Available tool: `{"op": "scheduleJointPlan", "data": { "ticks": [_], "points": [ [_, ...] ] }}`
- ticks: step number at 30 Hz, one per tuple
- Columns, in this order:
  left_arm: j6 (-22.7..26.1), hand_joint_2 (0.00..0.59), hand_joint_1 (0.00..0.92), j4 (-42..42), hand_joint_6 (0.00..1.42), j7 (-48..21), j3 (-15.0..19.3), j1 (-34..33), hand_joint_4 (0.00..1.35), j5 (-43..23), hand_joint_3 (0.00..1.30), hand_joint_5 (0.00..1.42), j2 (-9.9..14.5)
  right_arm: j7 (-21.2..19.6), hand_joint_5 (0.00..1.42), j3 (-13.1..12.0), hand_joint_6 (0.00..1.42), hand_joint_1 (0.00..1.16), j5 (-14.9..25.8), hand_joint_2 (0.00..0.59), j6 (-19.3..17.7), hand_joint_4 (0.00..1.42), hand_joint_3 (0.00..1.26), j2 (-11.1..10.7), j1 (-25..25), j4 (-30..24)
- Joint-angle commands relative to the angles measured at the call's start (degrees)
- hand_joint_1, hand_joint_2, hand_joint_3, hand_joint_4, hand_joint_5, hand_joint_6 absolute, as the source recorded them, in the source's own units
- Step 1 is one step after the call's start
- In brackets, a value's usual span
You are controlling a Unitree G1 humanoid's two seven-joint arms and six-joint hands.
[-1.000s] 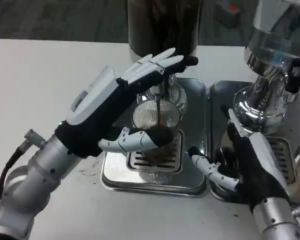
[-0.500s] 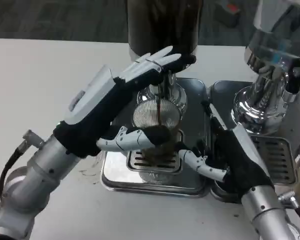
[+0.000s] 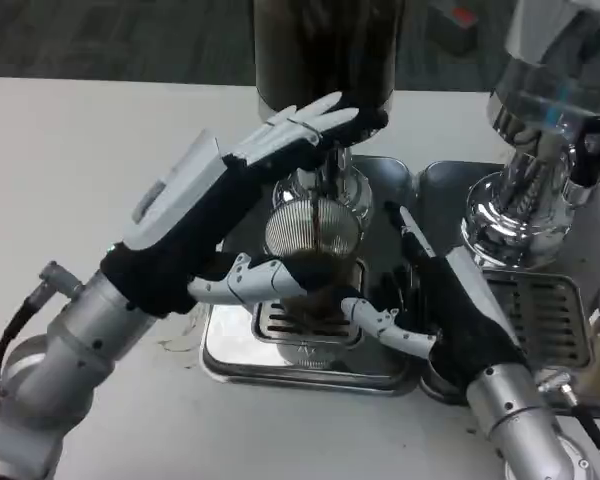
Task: Grasp the cup under the faucet to collect the drink, then remove the cup.
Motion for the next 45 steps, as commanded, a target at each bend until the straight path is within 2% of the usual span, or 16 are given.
{"op": "scheduleJointPlan", "data": {
  "ticks": [1, 10, 15, 18, 22, 24, 31, 36, 45],
  "points": [
    [1.6, 0.125, 0.0, -1.9, 0.08, 1.4, 2.1, 1.9, 0.07, 1.0, 0.19, 0.26, 1.0, -0.3, 0.0, 0.0, 0.0, 0.7, 0.8, 0.283, -1.8, 0.0, 0.0, 0.5, -0.7, 1.0],
    [5.0, 0.123, 0.0, -4.7, 0.07, 3.1, 7.8, 3.0, 0.06, -1.5, 0.19, 0.26, 2.9, -0.3, 0.0, -0.1, 0.0, 0.7, 1.2, 0.279, -2.8, 0.0, 0.0, 0.7, -0.5, 1.1],
    [5.3, 0.124, 0.0, -4.4, 0.08, 3.5, 10.1, 4.6, 0.06, -1.5, 0.17, 0.26, 3.8, -0.7, 0.0, 1.0, 0.0, 0.7, -0.8, 0.279, -3.1, 0.0, 0.0, 0.2, -0.8, 0.9],
    [5.3, 0.124, 0.0, -3.3, 0.09, 4.2, 11.5, 6.9, 0.06, -1.2, 0.17, 0.26, 4.3, -0.8, 0.0, 1.0, 0.0, 0.7, -0.2, 0.275, -3.0, 0.0, 0.0, 1.1, -1.0, 1.3],
    [2.3, 0.112, 0.0, -2.3, 0.08, 14.7, 15.7, 10.4, 0.02, 12.4, 0.12, 0.24, 5.7, -0.6, 0.0, 0.9, 0.0, 0.7, 0.1, 0.272, -3.3, 0.0, 0.0, 1.4, -0.9, 1.4],
    [2.5, 0.111, 0.0, -1.4, 0.06, 18.2, 16.1, 11.5, 0.0, 15.5, 0.1, 0.21, 5.9, -0.5, 0.0, 0.9, 0.0, 0.7, 0.2, 0.269, -3.4, 0.0, 0.0, 1.4, -0.9, 1.4],
    [7.5, 0.113, 0.0, 2.2, 0.0, 26.3, 14.3, 15.7, 0.0, 23.0, 0.06, 0.14, 8.3, -0.1, 0.0, 0.9, 0.0, 0.7, 1.3, 0.252, -4.6, 0.0, 0.0, 1.8, -1.4, 2.1],
    [10.7, 0.112, 0.0, 3.2, 0.0, 30.5, 11.6, 18.1, 0.0, 26.0, 0.04, 0.13, 8.9, -0.2, 0.0, 1.4, 0.0, 0.7, 0.8, 0.247, -4.8, 0.0, 0.0, 1.9, -1.9, 1.8],
    [11.4, 0.119, 0.0, 9.0, 0.0, 32.6, 6.0, 18.3, 0.0, 26.0, 0.02, 0.13, 10.3, -0.9, 0.0, 1.2, 0.0, 0.73, 2.3, 0.229, -6.9, 0.0, 0.0, 3.5, -3.4, 5.5]
  ]
}}
